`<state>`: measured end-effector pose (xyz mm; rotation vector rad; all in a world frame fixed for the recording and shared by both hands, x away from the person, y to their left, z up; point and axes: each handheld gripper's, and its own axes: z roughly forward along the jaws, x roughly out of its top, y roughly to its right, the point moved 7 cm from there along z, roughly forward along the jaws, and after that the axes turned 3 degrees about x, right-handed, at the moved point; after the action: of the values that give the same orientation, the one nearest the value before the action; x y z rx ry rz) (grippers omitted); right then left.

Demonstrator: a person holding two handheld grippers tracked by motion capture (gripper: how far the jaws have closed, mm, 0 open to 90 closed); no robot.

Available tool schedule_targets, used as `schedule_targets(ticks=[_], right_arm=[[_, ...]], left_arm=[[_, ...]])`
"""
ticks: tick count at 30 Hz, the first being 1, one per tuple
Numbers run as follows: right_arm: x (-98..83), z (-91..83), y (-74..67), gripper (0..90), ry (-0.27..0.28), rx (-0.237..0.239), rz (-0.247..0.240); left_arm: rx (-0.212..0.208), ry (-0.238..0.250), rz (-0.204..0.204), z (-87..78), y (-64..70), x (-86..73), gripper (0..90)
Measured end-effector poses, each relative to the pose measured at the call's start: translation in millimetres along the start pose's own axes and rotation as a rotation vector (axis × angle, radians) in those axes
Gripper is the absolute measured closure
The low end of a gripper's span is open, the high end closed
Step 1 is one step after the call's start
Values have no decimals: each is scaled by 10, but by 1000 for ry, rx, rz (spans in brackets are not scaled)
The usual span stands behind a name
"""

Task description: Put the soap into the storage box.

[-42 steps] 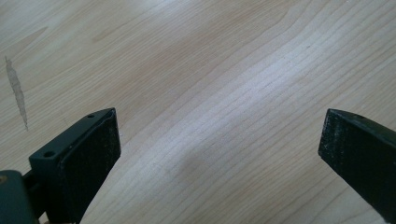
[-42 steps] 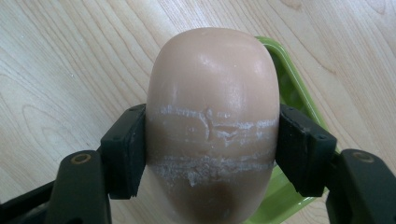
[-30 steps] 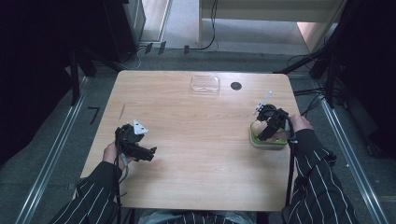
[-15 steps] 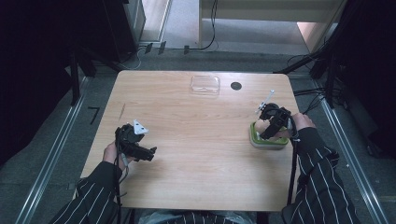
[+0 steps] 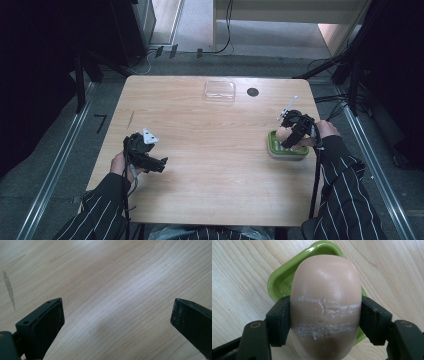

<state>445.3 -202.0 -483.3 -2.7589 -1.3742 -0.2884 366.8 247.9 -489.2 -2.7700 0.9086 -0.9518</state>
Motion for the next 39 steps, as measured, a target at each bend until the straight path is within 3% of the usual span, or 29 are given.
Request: schedule_targets(ticks=[39], right_arm=[[-6,185,53,334,-26,10,-21]], left_arm=[[0,-1,1,6,2,2,0]])
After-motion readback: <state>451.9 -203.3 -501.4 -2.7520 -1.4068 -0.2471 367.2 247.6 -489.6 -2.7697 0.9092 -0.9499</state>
